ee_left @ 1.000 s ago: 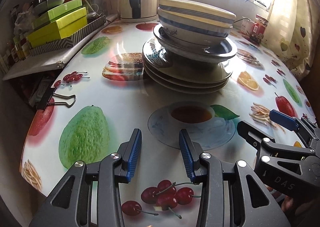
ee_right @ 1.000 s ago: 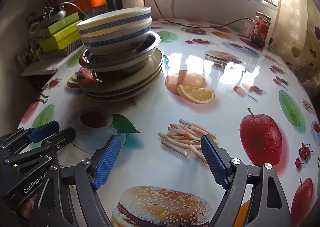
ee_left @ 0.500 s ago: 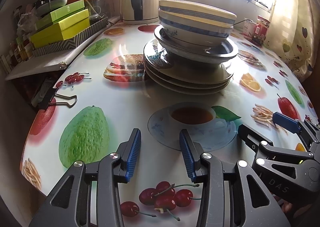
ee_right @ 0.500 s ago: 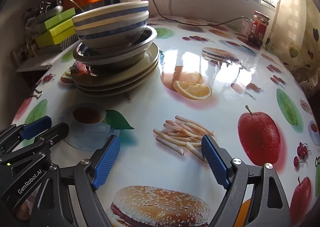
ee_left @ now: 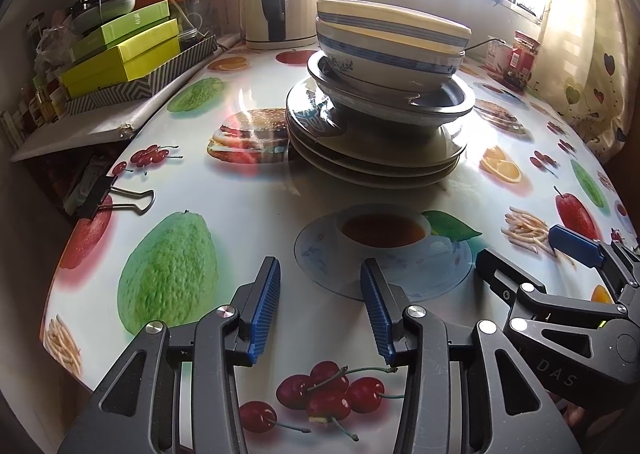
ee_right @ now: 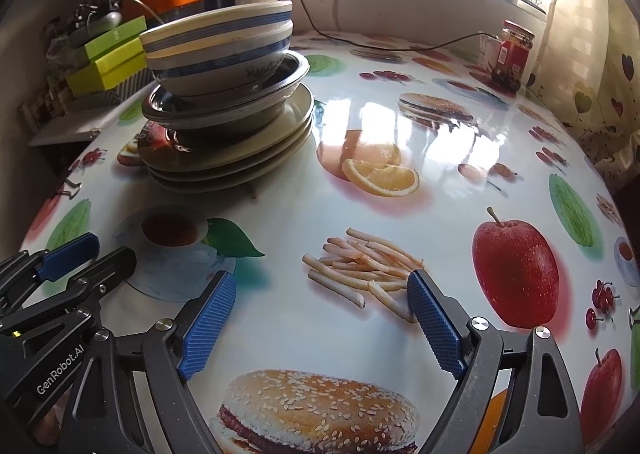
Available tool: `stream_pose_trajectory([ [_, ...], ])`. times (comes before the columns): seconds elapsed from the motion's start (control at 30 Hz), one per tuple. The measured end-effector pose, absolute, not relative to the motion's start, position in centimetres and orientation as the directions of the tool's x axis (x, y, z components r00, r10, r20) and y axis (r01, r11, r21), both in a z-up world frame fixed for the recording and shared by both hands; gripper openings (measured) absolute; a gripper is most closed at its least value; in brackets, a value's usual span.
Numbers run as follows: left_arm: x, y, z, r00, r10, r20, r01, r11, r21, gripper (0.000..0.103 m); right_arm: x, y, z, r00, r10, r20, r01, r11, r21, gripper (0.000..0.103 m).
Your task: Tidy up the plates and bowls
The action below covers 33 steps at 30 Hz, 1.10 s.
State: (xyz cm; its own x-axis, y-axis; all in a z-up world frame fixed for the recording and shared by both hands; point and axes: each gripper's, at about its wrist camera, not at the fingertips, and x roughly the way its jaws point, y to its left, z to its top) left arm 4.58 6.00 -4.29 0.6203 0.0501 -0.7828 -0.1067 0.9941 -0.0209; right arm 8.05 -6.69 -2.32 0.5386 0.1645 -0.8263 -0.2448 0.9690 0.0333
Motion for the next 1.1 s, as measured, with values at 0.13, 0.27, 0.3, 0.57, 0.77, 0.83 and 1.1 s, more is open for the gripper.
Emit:
stream_pose_trajectory([
  [0.13,4.59,6.0,-4.28,0.62,0.05,-0.783,-0.107,0.994,-0.021,0.043,8.01,-6.7,-2.31,0.539,0.164,-0.826,-0.244,0.969,0.034,0.09],
  [0.27,4.58,5.99,-4.28,0.62,0.051,-0.783,-0.106,0.994,-0.02,0.043,8.0,-6.7,-2.32,0.539,0.165,-0.826,-0.245,0.969,0.034,0.09],
  [0.3,4.57,5.99,-4.29,0.62,0.05,-0.783,-0.106,0.994,-0.02,0.043,8.0,-6.7,-2.32,0.539,0.165,-0.826,-0.245,0.969,0.034,0.09],
  [0.57,4.55,6.02,-4.29,0.621,0.05,-0.782,-0.106,0.994,-0.021,0.043,7.99,-6.77,-2.33,0.539,0.164,-0.826,-0.244,0.969,0.033,0.09],
  [0.77,4.55,5.96,-4.27,0.621,0.051,-0.782,-0.106,0.994,-0.02,0.043,7.99,-6.79,-2.34,0.539,0.165,-0.826,-0.245,0.969,0.033,0.091],
  [0.83,4.54,5.96,-4.28,0.621,0.05,-0.782,-0.106,0.994,-0.02,0.043,7.99,-6.78,-2.34,0.54,0.165,-0.826,-0.245,0.969,0.033,0.091],
  [1.1,4.54,5.98,-4.3,0.621,0.051,-0.782,-0.107,0.994,-0.02,0.044,7.97,-6.72,-2.35,0.54,0.164,-0.826,-0.245,0.969,0.033,0.091],
])
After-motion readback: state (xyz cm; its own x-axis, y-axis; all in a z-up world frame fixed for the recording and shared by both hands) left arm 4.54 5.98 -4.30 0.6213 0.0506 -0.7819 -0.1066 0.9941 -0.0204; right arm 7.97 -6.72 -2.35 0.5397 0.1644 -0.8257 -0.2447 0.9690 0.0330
